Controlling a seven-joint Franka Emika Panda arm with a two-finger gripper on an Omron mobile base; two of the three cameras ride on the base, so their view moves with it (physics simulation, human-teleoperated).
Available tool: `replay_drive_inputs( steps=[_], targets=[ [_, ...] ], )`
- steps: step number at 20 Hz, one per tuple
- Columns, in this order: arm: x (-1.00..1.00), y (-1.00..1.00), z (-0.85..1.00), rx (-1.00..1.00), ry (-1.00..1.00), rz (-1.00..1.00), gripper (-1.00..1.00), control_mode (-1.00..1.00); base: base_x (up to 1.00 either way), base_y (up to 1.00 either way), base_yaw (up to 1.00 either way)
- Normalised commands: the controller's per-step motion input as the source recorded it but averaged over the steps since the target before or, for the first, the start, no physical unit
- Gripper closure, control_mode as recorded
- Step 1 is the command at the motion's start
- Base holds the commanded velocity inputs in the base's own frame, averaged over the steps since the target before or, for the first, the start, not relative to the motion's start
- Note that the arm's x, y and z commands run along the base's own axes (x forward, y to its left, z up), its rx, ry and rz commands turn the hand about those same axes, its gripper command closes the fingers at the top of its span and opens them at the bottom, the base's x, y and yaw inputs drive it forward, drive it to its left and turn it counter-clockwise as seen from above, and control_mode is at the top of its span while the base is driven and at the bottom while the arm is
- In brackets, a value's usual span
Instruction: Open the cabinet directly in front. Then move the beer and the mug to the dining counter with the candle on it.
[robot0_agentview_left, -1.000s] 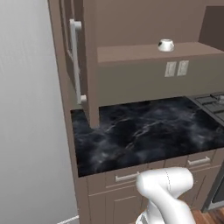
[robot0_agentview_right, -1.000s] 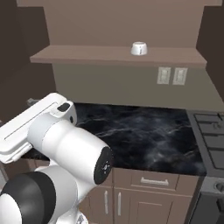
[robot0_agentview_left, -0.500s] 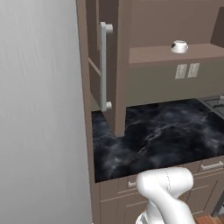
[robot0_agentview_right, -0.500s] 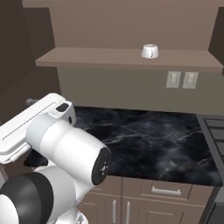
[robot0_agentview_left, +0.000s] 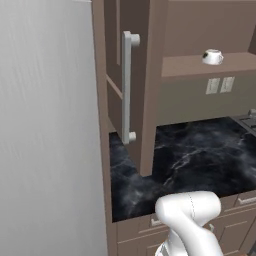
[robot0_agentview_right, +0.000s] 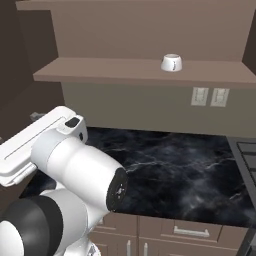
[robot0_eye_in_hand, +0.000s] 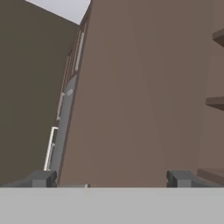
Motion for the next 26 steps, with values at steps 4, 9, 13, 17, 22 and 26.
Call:
replay_drive_inputs(
  steps=[4,9,13,17,22,26],
  targets=[
    [0.0,0.0,0.0,0.0,0.0,0.0,-1.0,1.0,0.67,-0.08,0.0],
    [0.0,0.0,0.0,0.0,0.0,0.0,-1.0,1.0,0.57,-0.28,0.0],
    [0.0,0.0,0.0,0.0,0.0,0.0,-1.0,1.0,0.51,-0.29,0.0],
    [0.0,0.0,0.0,0.0,0.0,0.0,-1.0,1.0,0.31,-0.1,0.0],
    [0.0,0.0,0.0,0.0,0.0,0.0,-1.0,1.0,0.08,-0.01,0.0],
    [0.0,0.0,0.0,0.0,0.0,0.0,-1.0,1.0,0.0,0.0,0.0]
  ],
)
